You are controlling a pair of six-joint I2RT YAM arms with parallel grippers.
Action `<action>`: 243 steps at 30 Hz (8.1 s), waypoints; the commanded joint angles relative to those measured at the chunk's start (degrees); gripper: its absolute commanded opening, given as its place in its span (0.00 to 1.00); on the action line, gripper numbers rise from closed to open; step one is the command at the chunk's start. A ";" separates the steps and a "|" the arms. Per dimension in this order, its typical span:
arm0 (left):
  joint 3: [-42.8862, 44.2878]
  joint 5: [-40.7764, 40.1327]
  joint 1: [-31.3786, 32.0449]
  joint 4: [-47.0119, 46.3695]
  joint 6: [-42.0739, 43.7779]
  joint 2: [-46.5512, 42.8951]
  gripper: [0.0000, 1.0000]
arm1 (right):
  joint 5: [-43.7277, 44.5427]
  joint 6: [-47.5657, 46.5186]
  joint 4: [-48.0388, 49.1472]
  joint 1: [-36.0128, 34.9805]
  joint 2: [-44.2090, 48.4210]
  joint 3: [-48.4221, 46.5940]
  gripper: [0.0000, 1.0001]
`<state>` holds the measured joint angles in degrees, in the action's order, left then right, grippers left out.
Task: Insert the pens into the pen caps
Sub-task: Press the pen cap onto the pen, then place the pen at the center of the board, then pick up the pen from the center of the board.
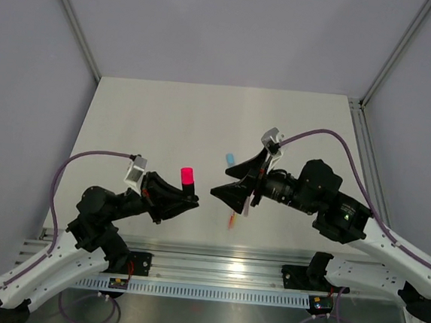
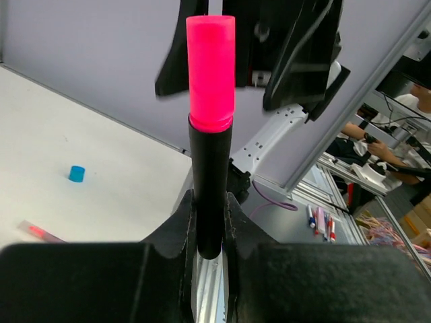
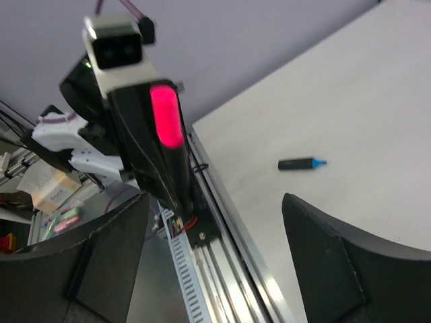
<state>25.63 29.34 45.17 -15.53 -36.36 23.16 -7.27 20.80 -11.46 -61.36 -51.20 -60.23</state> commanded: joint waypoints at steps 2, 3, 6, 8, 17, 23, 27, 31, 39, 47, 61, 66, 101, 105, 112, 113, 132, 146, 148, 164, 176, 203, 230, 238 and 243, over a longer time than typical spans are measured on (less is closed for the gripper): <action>1.00 6.16 0.19 -3.54 -1.87 1.89 0.00 | -6.00 -5.50 4.07 2.12 -3.72 -7.00 0.88; 1.18 6.51 0.18 -3.72 -1.96 2.67 0.00 | -6.18 -4.98 6.17 2.39 -4.08 -7.62 0.88; 1.27 7.22 0.18 -3.89 -2.31 3.56 0.00 | -6.96 -3.75 8.29 2.39 -6.45 -9.11 0.89; 1.36 7.57 0.19 -3.90 -2.31 4.09 0.00 | -7.23 -3.48 9.17 2.39 -8.46 -10.35 0.89; 1.18 6.69 0.19 -3.89 -2.31 5.41 0.00 | -8.02 -1.02 14.53 2.39 -12.08 -10.09 0.75; 1.09 6.25 0.18 -3.98 -2.31 5.67 0.00 | -10.22 1.26 16.47 2.39 -12.87 -8.42 0.60; 1.00 5.90 0.19 -3.72 -2.14 5.58 0.00 | -10.57 2.32 17.18 2.39 -13.22 -6.75 0.59; 1.00 5.73 0.18 -3.63 -2.14 5.49 0.00 | -9.18 2.76 17.70 2.39 -13.22 -5.43 0.60; 1.09 5.73 0.18 -3.54 -2.14 5.58 0.00 | -8.82 3.11 18.76 2.39 -13.75 -3.85 0.58; 0.92 5.29 0.27 -3.89 -2.05 5.93 0.00 | -9.34 4.51 19.81 2.39 -13.93 -2.35 0.28; 2.93 3.88 0.18 -3.81 -1.35 8.22 0.00 | -12.67 6.18 12.96 2.39 -9.02 1.34 0.00; 5.48 4.32 0.18 -2.14 -0.12 9.10 0.00 | -14.18 5.40 5.94 2.13 -9.44 1.60 0.00; 23.94 4.41 0.18 1.64 4.63 15.77 0.00 | -6.10 15.85 29.73 -17.82 -12.16 27.35 0.00; 26.57 4.41 0.10 4.52 7.08 17.01 0.00 | -4.78 17.52 37.11 -19.58 -16.21 29.98 0.00; 30.71 4.58 -0.87 10.07 9.29 16.75 0.00 | -1.35 20.07 33.45 -21.42 -10.51 36.58 0.00; 30.97 4.58 -1.13 10.52 9.46 16.83 0.00 | -0.65 20.33 32.39 -21.95 -9.46 37.11 0.00; 23.94 4.31 -3.32 -1.70 1.12 18.68 0.00 | 6.92 23.32 35.72 -26.78 -11.91 37.72 0.00; 18.94 8.10 -5.62 -6.70 -4.15 19.47 0.00 | 21.81 23.68 26.44 -30.04 -5.77 34.75 0.00; 14.90 7.66 -5.18 -7.58 -5.03 18.68 0.00 | 25.97 23.50 23.78 -29.78 -4.53 30.97 0.00; -6.72 1.95 -2.89 -12.77 -12.16 11.29 0.00 | 23.71 20.43 18.49 -13.88 -4.26 19.62 0.47; -11.48 2.12 -2.80 -14.80 -13.56 11.30 0.00 | 11.59 20.07 26.22 -3.26 -10.50 20.41 0.44; 1.53 -29.33 -2.80 42.50 -4.68 -6.36 0.99 | -4.34 17.26 31.07 14.34 -36.77 12.86 0.00; 3.28 -63.95 -2.89 45.83 -5.82 11.90 0.99 | 6.03 12.43 9.21 14.52 -49.80 1.43 0.51; 3.91 -67.75 -5.52 48.94 -8.21 14.90 0.99 | 5.42 10.23 5.66 14.52 -37.25 3.27 0.67; 2.33 -62.32 -14.55 43.41 -3.99 19.46 0.98 | 3.67 9.26 7.33 14.52 -29.67 7.75 0.68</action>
<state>27.92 -33.71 35.11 33.10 -42.28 40.05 -2.63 31.97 -4.67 -47.33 -84.99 -54.70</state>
